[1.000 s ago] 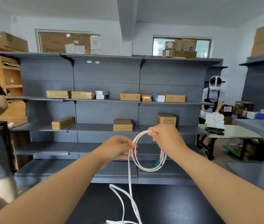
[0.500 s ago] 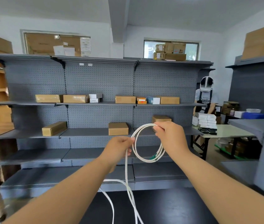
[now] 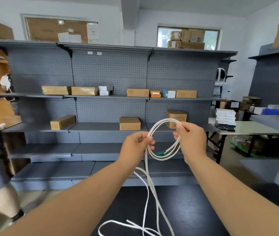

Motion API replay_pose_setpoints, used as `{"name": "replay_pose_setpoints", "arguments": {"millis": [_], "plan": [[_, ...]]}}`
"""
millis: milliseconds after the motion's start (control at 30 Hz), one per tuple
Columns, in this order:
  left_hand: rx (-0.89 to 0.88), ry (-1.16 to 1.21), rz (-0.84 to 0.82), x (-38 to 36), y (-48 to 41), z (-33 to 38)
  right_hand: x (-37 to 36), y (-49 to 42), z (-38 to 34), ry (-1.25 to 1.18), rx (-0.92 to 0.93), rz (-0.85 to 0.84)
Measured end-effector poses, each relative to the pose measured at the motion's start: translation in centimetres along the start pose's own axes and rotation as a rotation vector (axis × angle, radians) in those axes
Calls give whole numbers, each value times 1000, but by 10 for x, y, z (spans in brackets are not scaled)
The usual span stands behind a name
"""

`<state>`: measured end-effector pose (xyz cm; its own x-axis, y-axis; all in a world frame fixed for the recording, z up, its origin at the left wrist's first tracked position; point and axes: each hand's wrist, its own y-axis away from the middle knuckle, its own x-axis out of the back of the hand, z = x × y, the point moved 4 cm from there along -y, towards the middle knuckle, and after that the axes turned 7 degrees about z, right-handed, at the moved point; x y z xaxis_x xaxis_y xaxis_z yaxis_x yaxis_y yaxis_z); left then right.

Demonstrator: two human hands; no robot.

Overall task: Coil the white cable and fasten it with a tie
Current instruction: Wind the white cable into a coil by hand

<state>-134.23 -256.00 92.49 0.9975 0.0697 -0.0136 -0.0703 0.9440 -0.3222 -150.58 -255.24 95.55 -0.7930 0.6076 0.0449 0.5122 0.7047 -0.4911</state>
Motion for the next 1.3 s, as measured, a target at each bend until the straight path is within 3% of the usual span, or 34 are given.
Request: {"name": "replay_pose_setpoints", "arguments": {"millis": [200, 400, 533, 633, 833, 967, 1033, 1133, 1200, 1300], "plan": [[-115, -326, -73, 9, -13, 23, 1, 1, 22, 71, -72, -225], [-273, -723, -181, -6, -21, 45, 3, -2, 1, 224, 123, -387], [-304, -831, -204, -13, -22, 53, 4, -3, -11, 434, 263, -512], [-276, -760, -189, -18, -18, 51, 8, -8, -14, 462, 303, -499], [11, -283, -244, -38, 2, 27, 32, -22, -21, 412, 324, -419], [96, -275, -334, -50, 9, 21, 56, -38, -26, 399, 367, -374], [55, -419, -335, -55, 8, 32, 64, -42, -27, 440, 417, -380], [-306, -898, -78, -50, 2, 63, 73, -43, -29, 497, 508, -362], [-498, -1030, 67, -46, 5, 80, 76, -41, -31, 497, 564, -354], [-513, -1284, -20, -44, 8, 84, 72, -38, -32, 513, 616, -406]]}}
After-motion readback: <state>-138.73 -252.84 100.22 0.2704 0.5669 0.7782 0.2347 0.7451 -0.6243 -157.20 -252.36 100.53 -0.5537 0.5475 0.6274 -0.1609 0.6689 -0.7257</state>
